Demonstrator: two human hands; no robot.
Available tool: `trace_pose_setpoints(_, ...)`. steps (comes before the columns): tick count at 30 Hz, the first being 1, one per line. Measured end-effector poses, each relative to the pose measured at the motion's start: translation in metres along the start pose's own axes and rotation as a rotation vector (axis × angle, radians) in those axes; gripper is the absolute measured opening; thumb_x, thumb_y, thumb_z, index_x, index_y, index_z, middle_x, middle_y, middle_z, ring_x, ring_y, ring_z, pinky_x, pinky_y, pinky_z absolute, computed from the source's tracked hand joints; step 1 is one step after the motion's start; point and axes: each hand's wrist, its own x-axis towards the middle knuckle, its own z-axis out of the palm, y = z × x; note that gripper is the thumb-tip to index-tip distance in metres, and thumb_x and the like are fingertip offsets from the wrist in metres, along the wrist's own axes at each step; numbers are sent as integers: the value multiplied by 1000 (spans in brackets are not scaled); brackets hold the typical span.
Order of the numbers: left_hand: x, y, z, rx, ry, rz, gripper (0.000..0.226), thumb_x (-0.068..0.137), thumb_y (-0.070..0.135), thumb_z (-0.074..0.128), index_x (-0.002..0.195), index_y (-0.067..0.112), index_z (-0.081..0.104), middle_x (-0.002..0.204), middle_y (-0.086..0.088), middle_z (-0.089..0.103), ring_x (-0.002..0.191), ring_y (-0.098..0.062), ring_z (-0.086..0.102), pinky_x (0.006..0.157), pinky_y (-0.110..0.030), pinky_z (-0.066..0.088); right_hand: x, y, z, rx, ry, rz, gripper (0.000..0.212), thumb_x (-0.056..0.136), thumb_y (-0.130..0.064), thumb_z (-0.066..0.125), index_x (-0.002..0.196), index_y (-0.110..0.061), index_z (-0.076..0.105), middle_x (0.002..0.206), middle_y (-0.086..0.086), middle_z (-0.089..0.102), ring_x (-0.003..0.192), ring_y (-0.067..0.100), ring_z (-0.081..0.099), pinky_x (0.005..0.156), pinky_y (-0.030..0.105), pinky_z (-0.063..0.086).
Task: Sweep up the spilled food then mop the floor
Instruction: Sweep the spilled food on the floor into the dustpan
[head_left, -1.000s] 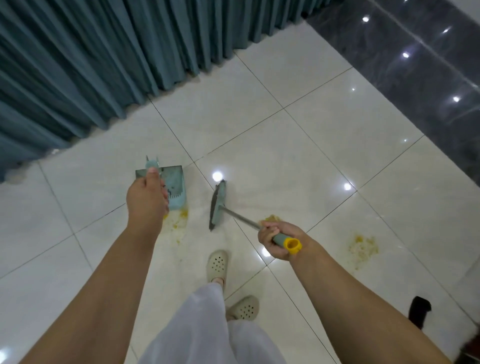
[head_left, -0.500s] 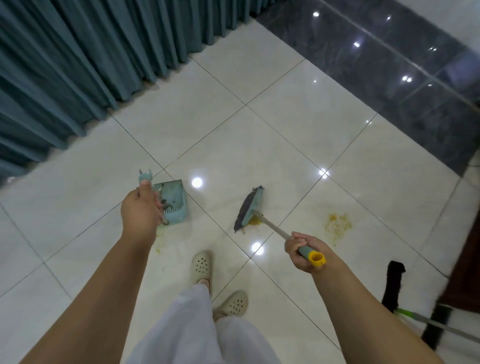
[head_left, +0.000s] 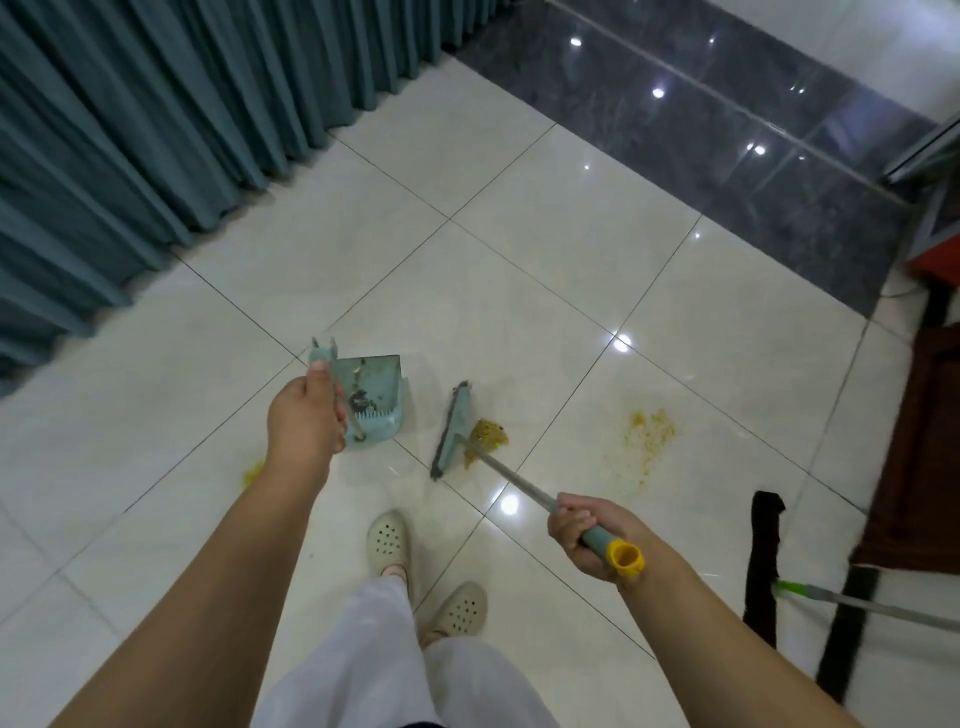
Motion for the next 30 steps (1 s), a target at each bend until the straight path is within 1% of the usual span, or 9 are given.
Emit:
trace_pose_setpoints(3, -7, -1, 2, 14, -26, 5, 46, 101, 42, 36, 71, 11, 51, 60, -6, 45, 47, -18, 36, 45, -25, 29, 3, 1, -3, -109, 62, -12, 19, 98, -14, 45, 81, -6, 43, 47, 6, 41, 23, 11, 39, 25, 13, 35)
trace_pose_setpoints(6, -13, -6, 0, 40, -70, 2, 45, 101, 41, 36, 76, 7, 53, 60, -6, 45, 47, -18, 35, 46, -24, 28, 0, -4, -9, -176, 86, -58, 19, 99, -14, 44, 81, -6, 43, 47, 5, 40, 24, 10, 39, 25, 13, 35)
trace_pose_setpoints(8, -16, -10, -2, 91, -101, -4, 46, 100, 42, 37, 79, 6, 54, 61, -7, 45, 46, -18, 36, 46, -24, 29, -9, -12, -12, -185, 78, -72, 21, 100, -15, 42, 81, -6, 43, 46, 5, 40, 24, 9, 39, 25, 12, 34)
trace_pose_setpoints(12, -23, -17, -2, 181, -172, -9, 47, 100, 42, 36, 77, 5, 53, 60, -7, 46, 47, -18, 38, 45, -23, 31, -37, -36, -17, -171, 28, -39, 33, 101, -24, 39, 76, -4, 44, 43, 5, 40, 23, 8, 39, 24, 14, 35)
trace_pose_setpoints(14, -27, -18, -1, 230, -214, -12, 45, 100, 42, 36, 77, 6, 53, 59, -5, 46, 46, -17, 38, 42, -22, 30, -49, -45, -16, -242, 37, -43, 35, 102, -26, 38, 75, -5, 44, 42, 4, 40, 23, 7, 40, 24, 13, 34)
trace_pose_setpoints(17, -33, -20, -1, 324, -288, -1, 43, 101, 41, 37, 80, 7, 54, 59, -4, 47, 41, -14, 39, 35, -21, 31, -58, -52, -6, -429, 95, -79, 31, 103, -25, 38, 76, -8, 42, 42, 3, 39, 24, 6, 38, 24, 12, 34)
trace_pose_setpoints(19, -35, -23, -3, 394, -333, 7, 43, 101, 40, 37, 82, 6, 55, 59, -4, 48, 37, -11, 39, 32, -18, 30, -57, -56, 3, -558, 154, -136, 26, 101, -19, 40, 77, -9, 42, 42, 2, 38, 25, 6, 37, 25, 10, 32)
trace_pose_setpoints(23, -36, -32, -5, 475, -398, -25, 43, 101, 39, 35, 84, 5, 55, 60, -4, 48, 44, -15, 39, 37, -21, 32, -40, -65, 11, -758, 252, -248, 24, 98, -8, 42, 74, -12, 40, 41, 2, 38, 26, 7, 35, 26, 11, 32)
trace_pose_setpoints(30, -36, -47, 2, 547, -501, -91, 41, 101, 40, 37, 81, 8, 55, 59, -2, 48, 44, -13, 39, 38, -20, 32, -20, -78, 14, -746, 316, -283, 20, 97, -8, 47, 78, -8, 42, 41, 4, 39, 26, 8, 36, 28, 10, 33)
